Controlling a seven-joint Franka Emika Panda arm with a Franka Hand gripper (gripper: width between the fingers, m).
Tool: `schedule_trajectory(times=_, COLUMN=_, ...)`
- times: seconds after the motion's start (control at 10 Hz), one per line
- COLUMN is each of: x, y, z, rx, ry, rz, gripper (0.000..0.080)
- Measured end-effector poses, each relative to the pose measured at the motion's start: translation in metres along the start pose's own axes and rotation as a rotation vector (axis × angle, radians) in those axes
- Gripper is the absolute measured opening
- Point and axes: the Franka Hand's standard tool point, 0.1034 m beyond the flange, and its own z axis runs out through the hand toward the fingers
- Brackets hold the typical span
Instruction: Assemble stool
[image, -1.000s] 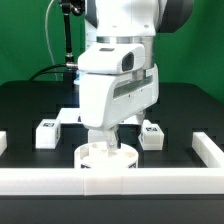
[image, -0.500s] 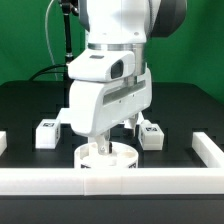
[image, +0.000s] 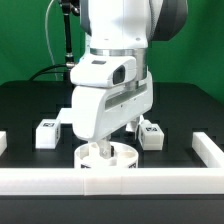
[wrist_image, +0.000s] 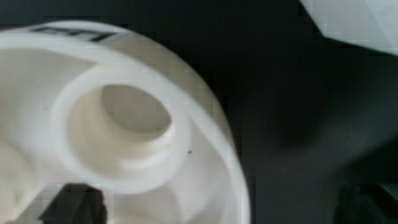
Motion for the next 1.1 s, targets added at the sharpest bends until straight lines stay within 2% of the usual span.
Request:
schedule_trajectory(times=0.1, x=-0.0026, y=0.0009, z=0.0012, rx=0.007, ry=-0.002, rz=-0.023, gripper=0.0649)
schedule_trajectory(times=0.2, x=-0.0050, y=0.0035, z=0.0038, rx=0.010, ry=-0.001, rz=-0.045, gripper=0.0565)
schedule_trajectory(times=0.3, x=-0.0051, y=0.0041, z=0.0047, rx=0.006, ry=0.002, rz=-0.044, gripper=0.0429)
schedule_trajectory(times=0.4, x=-0.0056, y=0.0037, z=0.0051, rx=0.006, ry=0.001, rz=-0.043, gripper=0.0429)
schedule_trajectory(times=0.5, x=-0.0058, y=0.0035, z=0.0053, rx=0.007, ry=0.001, rz=-0.043, gripper=0.0233)
schedule_trajectory(times=0.6, x=-0.0058, y=0.0035, z=0.0053, rx=0.007, ry=0.001, rz=-0.043, gripper=0.0097)
schedule_trajectory(times=0.7, x=-0.0058, y=0.0035, z=0.0053, rx=0.007, ry=0.001, rz=-0.043, gripper=0.0097)
schedule_trajectory(times=0.8, x=-0.0069, y=0.0024, z=0.0056, rx=0.012, ry=-0.003, rz=-0.042, gripper=0.0032)
schedule_trajectory(times=1.1, x=-0.0069, y=0.0024, z=0.0056, rx=0.011, ry=-0.003, rz=-0.042, gripper=0.0030)
